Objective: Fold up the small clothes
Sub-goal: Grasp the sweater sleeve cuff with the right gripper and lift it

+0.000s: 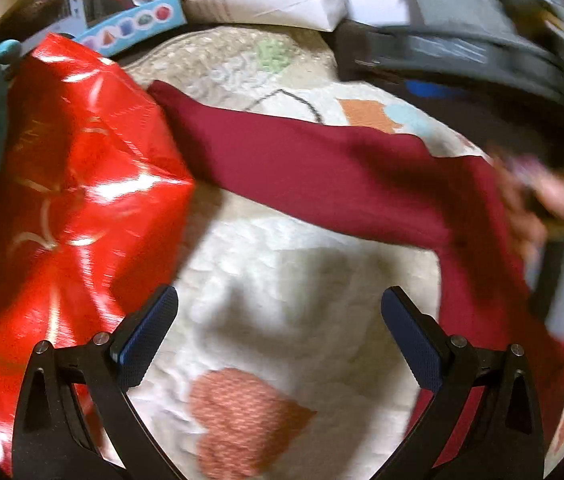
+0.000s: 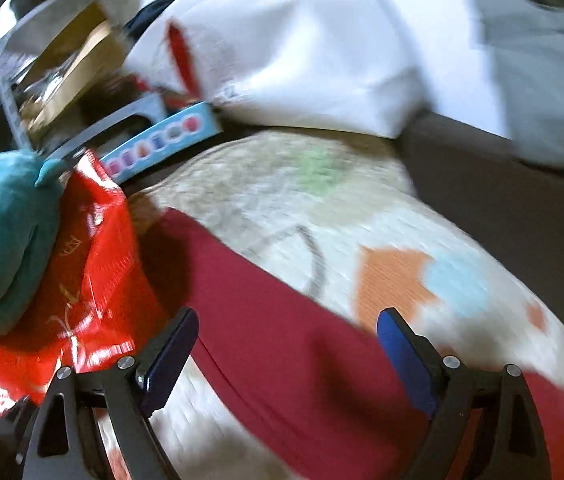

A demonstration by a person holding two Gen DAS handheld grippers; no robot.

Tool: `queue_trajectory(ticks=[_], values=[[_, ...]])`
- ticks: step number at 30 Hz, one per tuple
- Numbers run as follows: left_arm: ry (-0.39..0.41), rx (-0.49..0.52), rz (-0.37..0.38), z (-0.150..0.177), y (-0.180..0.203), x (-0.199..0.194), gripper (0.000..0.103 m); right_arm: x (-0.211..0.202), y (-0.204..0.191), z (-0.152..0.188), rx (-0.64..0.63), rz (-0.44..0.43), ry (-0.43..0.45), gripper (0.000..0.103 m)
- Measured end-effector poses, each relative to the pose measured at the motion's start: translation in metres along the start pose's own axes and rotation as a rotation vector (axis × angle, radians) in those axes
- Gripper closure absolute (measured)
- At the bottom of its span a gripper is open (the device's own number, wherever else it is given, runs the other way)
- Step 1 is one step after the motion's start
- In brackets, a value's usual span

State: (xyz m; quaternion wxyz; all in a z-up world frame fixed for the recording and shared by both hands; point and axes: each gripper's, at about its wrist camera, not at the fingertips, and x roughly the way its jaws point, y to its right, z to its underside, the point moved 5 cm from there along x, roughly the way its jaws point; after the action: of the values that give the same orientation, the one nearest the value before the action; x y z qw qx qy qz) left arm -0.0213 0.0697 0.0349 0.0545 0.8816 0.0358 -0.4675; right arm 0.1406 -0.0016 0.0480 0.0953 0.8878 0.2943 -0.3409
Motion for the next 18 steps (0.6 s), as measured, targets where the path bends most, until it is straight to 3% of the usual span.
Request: queue_trajectory(ticks=[5,9,13,14,18], values=[[-0.040,-0.084,0.069,-0.003,-0.012,0.001,0.001,0.077,-0.049,-0.036,-0.098,-0.071,-0.049,0.018],[0.004,-0.054,0.040,-0.009,-0.019,-0.008,0.001,0.118,-0.082,-0.051,-0.234,-0.076,-0.051,0.018],[0.003,-0.115,0.050,-0.013,-0.029,-0.007,0.001,0.143,-0.096,-0.061,-0.283,-0.107,-0.038,0.018],[-0.007,-0.123,0.061,-0.013,-0.028,-0.006,0.001,0.149,-0.099,-0.062,-0.288,-0.114,-0.038,0.021],[-0.028,-0.098,0.072,-0.011,-0.019,0.000,0.001,0.167,-0.106,-0.059,-0.202,-0.232,-0.040,0.050]])
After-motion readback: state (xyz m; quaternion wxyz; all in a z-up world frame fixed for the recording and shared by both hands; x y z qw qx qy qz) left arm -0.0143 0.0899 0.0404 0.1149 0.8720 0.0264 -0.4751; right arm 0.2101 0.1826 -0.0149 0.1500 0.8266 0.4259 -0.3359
